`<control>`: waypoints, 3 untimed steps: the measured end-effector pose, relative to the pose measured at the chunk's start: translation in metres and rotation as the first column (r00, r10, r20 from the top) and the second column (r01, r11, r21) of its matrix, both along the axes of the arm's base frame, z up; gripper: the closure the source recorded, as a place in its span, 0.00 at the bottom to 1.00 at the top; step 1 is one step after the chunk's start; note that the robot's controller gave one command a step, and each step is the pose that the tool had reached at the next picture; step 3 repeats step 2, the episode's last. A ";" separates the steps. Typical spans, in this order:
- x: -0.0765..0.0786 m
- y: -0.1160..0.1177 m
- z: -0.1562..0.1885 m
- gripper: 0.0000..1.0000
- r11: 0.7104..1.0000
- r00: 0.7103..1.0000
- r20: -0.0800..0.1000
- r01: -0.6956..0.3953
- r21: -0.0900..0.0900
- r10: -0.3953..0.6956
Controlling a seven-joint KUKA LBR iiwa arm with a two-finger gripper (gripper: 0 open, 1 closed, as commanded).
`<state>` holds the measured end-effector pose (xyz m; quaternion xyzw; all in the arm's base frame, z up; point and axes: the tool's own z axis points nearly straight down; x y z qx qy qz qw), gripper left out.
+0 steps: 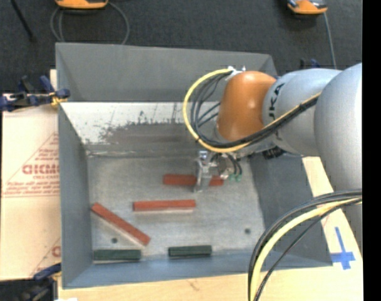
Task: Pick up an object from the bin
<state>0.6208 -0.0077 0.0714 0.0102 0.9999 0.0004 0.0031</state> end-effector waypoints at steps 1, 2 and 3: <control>0.009 -0.003 0.157 1.00 0.999 0.999 0.008 0.039 0.001 -0.039; 0.023 0.020 0.215 1.00 0.970 0.970 0.004 -0.242 -0.004 0.242; 0.023 0.020 0.215 1.00 0.970 0.970 0.004 -0.242 -0.004 0.242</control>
Offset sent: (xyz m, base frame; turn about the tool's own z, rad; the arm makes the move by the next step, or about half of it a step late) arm 0.0062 -0.0027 0.1505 0.0433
